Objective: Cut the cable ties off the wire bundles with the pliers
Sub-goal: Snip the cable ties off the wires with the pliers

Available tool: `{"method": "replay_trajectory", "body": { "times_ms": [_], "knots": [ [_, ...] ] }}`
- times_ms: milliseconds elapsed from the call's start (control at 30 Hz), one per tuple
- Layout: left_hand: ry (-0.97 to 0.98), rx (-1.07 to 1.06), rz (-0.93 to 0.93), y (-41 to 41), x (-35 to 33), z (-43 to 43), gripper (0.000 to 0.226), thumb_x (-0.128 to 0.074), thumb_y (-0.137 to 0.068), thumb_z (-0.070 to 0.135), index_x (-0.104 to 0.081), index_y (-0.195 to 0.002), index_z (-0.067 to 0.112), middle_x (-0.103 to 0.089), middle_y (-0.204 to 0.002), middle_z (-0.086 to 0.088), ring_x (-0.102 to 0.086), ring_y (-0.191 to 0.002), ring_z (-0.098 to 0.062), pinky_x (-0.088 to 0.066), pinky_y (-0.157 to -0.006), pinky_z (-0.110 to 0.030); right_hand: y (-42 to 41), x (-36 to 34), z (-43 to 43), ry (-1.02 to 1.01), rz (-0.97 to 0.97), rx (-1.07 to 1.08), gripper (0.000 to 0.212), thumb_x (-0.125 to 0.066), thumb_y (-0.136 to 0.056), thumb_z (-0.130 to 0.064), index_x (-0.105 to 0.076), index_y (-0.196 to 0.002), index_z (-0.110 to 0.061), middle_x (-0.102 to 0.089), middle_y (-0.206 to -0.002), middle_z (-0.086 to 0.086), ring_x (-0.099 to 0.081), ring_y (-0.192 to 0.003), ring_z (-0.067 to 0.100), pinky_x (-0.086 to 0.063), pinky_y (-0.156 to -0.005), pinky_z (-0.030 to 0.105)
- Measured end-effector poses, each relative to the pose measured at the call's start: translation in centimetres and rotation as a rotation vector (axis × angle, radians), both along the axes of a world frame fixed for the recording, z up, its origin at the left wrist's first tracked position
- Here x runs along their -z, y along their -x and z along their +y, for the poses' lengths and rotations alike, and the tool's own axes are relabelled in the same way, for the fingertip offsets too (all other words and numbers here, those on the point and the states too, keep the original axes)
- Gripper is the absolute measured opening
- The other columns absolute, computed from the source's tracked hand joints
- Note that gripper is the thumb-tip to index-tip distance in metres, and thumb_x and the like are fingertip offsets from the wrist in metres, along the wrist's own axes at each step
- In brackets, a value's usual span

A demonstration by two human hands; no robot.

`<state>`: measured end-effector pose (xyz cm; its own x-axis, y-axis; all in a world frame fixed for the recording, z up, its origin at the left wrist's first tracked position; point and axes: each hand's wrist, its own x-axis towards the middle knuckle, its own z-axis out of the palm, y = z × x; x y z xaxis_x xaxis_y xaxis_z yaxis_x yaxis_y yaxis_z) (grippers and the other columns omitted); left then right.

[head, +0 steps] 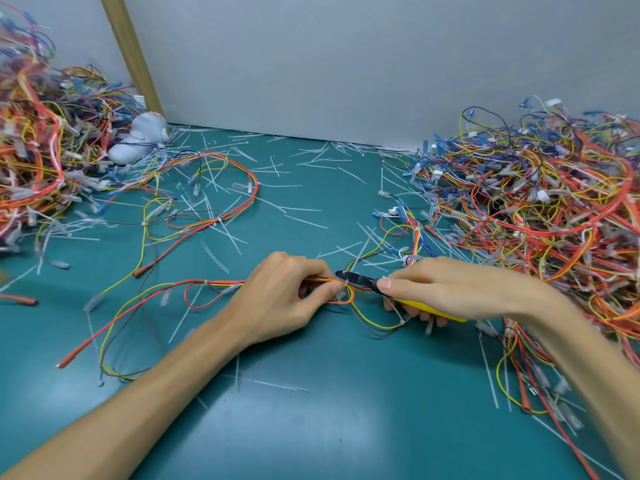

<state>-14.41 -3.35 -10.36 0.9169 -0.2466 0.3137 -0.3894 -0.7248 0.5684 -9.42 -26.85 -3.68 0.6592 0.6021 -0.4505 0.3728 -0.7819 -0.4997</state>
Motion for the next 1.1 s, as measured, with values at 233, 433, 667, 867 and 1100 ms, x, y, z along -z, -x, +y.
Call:
{"method": "replay_trajectory", "body": {
  "times_ms": [233, 433, 667, 867, 1100],
  "knots": [
    [0.057, -0.009, 0.039, 0.6, -0.6, -0.2, 0.018, -0.063, -0.091, 0.034, -0.071, -0.078, 0.024, -0.054, -0.053, 0.000, -0.044, -0.053, -0.018, -0.035, -0.053, -0.024, 0.9, -0.5, -0.1, -0.021, -0.054, 0.009, 0.050, -0.034, -0.086, -0.069, -0.057, -0.070, -0.027, -0.060, -0.073, -0.002, -0.060, -0.063, 0.013, -0.055, -0.061, 0.027],
    [0.098, -0.042, 0.043, 0.9, -0.9, -0.7, 0.020, -0.063, -0.091, 0.031, -0.073, -0.076, 0.021, -0.061, -0.057, -0.003, -0.047, -0.054, -0.021, -0.039, -0.056, -0.028, 1.9, 0.2, -1.2, -0.096, -0.136, 0.026, 0.044, -0.040, -0.094, -0.059, -0.063, -0.083, -0.023, -0.064, -0.076, -0.002, -0.058, -0.063, 0.011, -0.057, -0.072, 0.039],
    [0.070, -0.048, 0.025, 1.0, -1.0, -0.8, 0.021, -0.063, -0.091, 0.029, -0.069, -0.071, 0.024, -0.059, -0.055, -0.003, -0.047, -0.054, -0.018, -0.037, -0.054, -0.024, 3.8, 2.6, -0.8, -0.042, -0.670, 0.134, 0.061, -0.029, -0.088, -0.071, -0.059, -0.075, -0.020, -0.057, -0.061, 0.003, -0.054, -0.062, 0.020, -0.042, -0.058, 0.035],
    [-0.012, -0.013, -0.028, 1.2, -0.9, -1.1, 0.017, -0.063, -0.092, 0.031, -0.072, -0.082, 0.021, -0.055, -0.055, 0.010, -0.046, -0.053, -0.010, -0.038, -0.054, -0.025, 5.7, 4.7, -0.8, 0.014, -0.992, 0.115, 0.049, -0.025, -0.087, -0.073, -0.044, -0.080, -0.029, -0.054, -0.077, -0.008, -0.060, -0.081, 0.020, -0.031, -0.056, 0.033],
    [-0.027, -0.010, -0.053, 1.4, -1.0, -1.4, 0.014, -0.064, -0.091, 0.029, -0.073, -0.083, 0.021, -0.053, -0.053, 0.017, -0.048, -0.053, -0.001, -0.030, -0.052, -0.017, 5.2, 5.7, -0.9, 0.020, -1.055, 0.117, 0.060, -0.016, -0.087, -0.075, -0.050, -0.090, -0.027, -0.059, -0.086, -0.008, -0.060, -0.087, 0.019, -0.033, -0.056, 0.032]
  ]
}}
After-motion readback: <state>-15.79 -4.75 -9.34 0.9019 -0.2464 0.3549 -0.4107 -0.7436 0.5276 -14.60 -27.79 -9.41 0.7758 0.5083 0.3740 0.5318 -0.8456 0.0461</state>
